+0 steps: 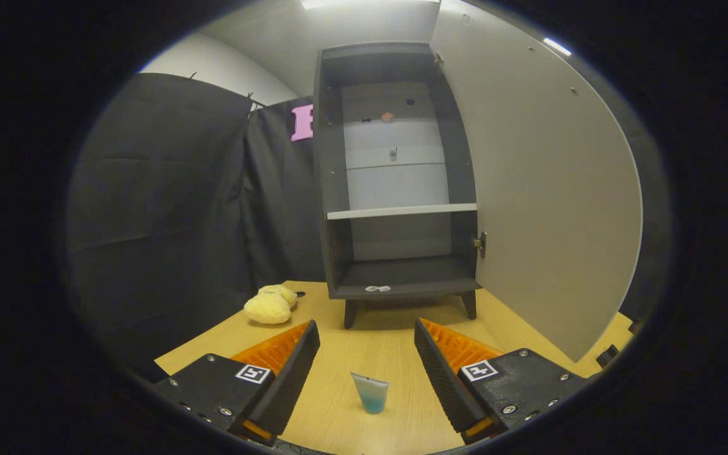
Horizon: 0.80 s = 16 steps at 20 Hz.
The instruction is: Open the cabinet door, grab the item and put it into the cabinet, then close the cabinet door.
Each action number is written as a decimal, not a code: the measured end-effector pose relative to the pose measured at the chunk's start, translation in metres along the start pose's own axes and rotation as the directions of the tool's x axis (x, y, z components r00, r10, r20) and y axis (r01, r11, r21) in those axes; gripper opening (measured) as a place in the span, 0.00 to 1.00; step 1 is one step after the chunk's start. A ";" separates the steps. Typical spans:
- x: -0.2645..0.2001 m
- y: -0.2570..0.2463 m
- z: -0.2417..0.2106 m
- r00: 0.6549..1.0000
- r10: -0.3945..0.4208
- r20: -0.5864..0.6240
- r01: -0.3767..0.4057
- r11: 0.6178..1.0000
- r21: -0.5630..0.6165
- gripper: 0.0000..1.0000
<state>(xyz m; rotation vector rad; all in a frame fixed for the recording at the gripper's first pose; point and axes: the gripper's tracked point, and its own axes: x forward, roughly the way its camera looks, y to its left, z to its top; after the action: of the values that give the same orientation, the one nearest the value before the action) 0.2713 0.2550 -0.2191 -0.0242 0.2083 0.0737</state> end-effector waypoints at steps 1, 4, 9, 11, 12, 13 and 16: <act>0.004 0.001 -0.013 1.000 -0.003 -0.023 0.003 1.000 -0.002 0.93; 0.016 0.004 -0.045 0.996 -0.008 -0.086 0.009 1.000 0.006 0.93; 0.035 0.001 -0.082 0.984 -0.053 -0.168 0.056 0.998 0.015 0.91; 0.043 -0.004 -0.098 0.976 -0.078 -0.204 0.084 0.996 0.021 0.87; 0.044 -0.005 -0.107 0.971 -0.084 -0.225 0.091 0.996 0.024 0.85; 0.046 -0.005 -0.116 0.964 -0.085 -0.251 0.095 0.995 0.025 0.83; 0.049 -0.007 -0.138 0.946 -0.095 -0.310 0.110 0.993 0.032 0.79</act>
<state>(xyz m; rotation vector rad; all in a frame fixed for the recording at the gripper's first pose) 0.2915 0.2474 -0.3637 0.0026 0.5218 -0.0402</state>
